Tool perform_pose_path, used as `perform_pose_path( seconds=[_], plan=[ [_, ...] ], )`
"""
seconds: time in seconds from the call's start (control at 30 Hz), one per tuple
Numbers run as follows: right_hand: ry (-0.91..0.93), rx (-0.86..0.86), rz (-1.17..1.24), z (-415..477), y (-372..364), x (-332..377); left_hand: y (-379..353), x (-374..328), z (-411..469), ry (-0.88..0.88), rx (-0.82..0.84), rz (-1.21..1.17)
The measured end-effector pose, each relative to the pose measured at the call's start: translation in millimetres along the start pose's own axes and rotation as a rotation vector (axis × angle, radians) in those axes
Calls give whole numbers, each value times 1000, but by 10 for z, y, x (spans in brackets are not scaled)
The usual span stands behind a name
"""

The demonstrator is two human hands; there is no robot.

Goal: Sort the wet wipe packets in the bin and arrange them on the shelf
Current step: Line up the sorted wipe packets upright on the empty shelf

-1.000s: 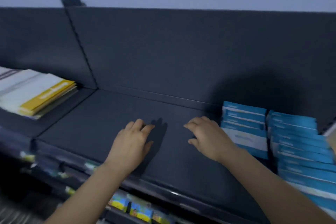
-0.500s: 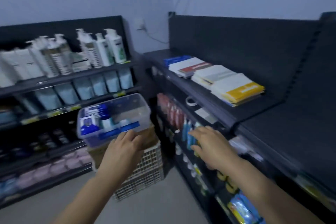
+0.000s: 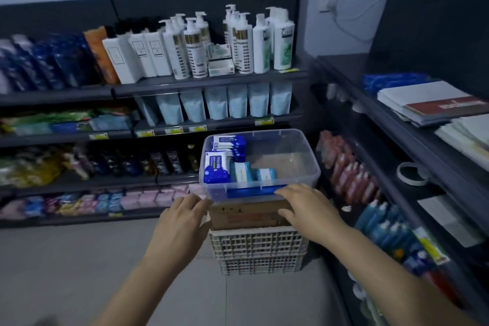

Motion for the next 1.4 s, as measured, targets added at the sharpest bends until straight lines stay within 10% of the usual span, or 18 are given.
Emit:
perform_pose_path(
  seconds=[0.83, 1.4],
  plan=[
    [-408, 348, 182, 2940, -1428, -1664, -2069, 621, 3157, -210, 427, -139],
    [-873, 465, 554, 3324, -2557, -1745, -2936, 526, 3533, -470, 721, -73]
  ],
)
Point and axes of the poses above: each hand's wrist, its own z-axis towards the middle knuckle, its own y-axis out of the back of the hand, x = y × z, the point moved 2 cm from there along z, towards the middle knuckle, and after that the axes turned 4 degrees about -x, right-handed, at the moved point
